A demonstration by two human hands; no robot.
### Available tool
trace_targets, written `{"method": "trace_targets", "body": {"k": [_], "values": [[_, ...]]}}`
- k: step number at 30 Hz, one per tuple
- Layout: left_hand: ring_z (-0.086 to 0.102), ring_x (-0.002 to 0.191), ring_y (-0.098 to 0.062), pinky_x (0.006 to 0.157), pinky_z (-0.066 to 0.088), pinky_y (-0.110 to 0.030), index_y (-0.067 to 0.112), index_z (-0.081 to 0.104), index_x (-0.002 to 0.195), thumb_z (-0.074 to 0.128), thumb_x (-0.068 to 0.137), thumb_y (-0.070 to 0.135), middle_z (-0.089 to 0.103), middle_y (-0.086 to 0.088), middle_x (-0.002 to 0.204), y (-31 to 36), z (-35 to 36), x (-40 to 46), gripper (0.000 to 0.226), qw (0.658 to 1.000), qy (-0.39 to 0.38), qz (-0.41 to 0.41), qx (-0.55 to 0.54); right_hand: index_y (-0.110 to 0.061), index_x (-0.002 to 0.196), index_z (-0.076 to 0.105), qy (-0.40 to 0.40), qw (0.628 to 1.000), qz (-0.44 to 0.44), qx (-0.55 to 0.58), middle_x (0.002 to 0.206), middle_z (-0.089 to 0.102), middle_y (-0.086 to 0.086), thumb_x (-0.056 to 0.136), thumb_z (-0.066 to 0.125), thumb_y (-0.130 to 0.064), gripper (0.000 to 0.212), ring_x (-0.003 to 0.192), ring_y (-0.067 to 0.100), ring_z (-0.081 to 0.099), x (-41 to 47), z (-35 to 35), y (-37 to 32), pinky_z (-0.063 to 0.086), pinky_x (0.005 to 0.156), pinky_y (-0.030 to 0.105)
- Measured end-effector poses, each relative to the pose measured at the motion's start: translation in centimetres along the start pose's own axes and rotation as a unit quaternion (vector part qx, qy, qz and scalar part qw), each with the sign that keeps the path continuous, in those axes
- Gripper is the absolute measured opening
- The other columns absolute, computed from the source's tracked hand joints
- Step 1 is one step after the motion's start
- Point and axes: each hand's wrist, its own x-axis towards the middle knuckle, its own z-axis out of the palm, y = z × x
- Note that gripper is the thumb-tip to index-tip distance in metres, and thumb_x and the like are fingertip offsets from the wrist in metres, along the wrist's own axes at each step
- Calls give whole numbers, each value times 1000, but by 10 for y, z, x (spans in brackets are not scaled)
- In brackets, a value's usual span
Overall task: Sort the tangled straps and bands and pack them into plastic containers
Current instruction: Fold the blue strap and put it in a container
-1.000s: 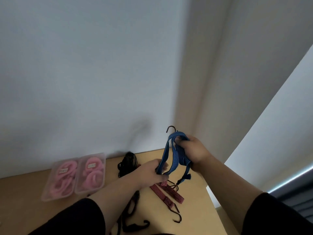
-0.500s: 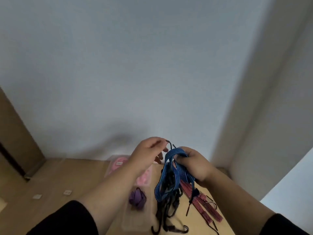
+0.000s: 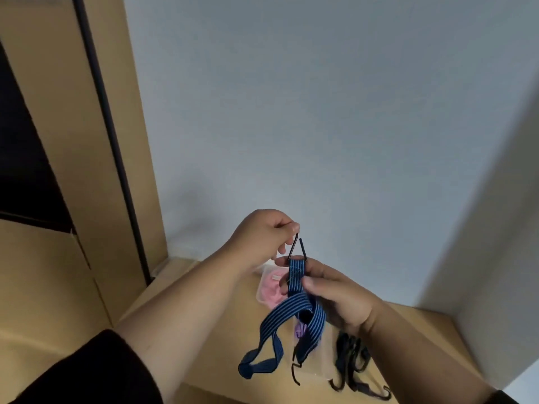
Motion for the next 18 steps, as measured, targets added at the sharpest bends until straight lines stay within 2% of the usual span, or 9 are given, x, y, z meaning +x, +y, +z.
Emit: {"method": "trace_targets", "body": {"k": [2, 4, 6, 8, 10, 12, 15, 18], "values": [[55, 52, -13, 57, 49, -30, 11, 72, 85, 62, 95, 23, 67, 6, 66, 4, -17, -10, 18, 1000, 17, 8, -19, -8, 112, 66, 42, 997, -16, -61, 94, 67, 14, 96, 58, -35, 32, 79, 24, 60, 4, 23, -10, 48, 74, 38], [56, 54, -12, 55, 48, -30, 10, 72, 86, 63, 95, 21, 66, 9, 65, 7, -33, -20, 17, 999, 35, 18, -35, -14, 98, 68, 62, 988, -46, -136, 91, 72, 7, 99, 51, -34, 27, 80, 26, 62, 9, 42, -17, 48, 79, 43], [57, 55, -12, 54, 48, -30, 10, 72, 86, 64, 95, 19, 66, 9, 65, 11, -46, -29, 15, 997, 46, 29, -49, -11, 104, 67, 87, 983, -65, -149, 100, 76, 7, 97, 52, -34, 28, 96, 28, 68, 11, 57, -25, 50, 94, 48], [54, 53, -13, 51, 48, -29, 10, 73, 88, 65, 94, 17, 66, 7, 65, 14, -57, -38, 13, 995, 57, 41, -74, -12, 106, 69, 85, 984, -90, -131, 102, 76, 9, 95, 56, -35, 28, 100, 30, 69, 11, 70, -34, 49, 97, 54], [50, 51, -16, 50, 46, -28, 10, 74, 91, 66, 94, 15, 64, 6, 63, 14, -65, -48, 11, 990, 66, 48, -113, -15, 100, 72, 66, 986, -119, -98, 96, 74, 15, 94, 59, -36, 25, 93, 31, 68, 11, 83, -44, 51, 92, 53], [48, 47, -19, 51, 44, -28, 9, 74, 93, 65, 95, 16, 60, 3, 57, 13, -70, -57, 12, 986, 65, 49, -147, -19, 94, 75, 73, 984, -141, -86, 91, 73, 17, 95, 58, -31, 21, 88, 30, 68, 13, 97, -55, 53, 87, 44], [47, 39, -21, 50, 43, -26, 7, 71, 97, 57, 100, 18, 52, -1, 47, 7, -72, -69, 18, 983, 51, 26, -177, -12, 92, 74, 86, 980, -159, -87, 90, 74, 15, 97, 55, -24, 23, 85, 28, 70, 18, 107, -60, 54, 85, 38], [52, 51, -15, 55, 47, -23, 9, 72, 96, 56, 99, 15, 54, 4, 53, -3, -71, -79, 18, 981, 64, 8, -182, -6, 95, 70, 97, 980, -149, -91, 91, 73, 15, 102, 53, -20, 23, 79, 26, 71, 19, 116, -60, 56, 78, 35]]}}
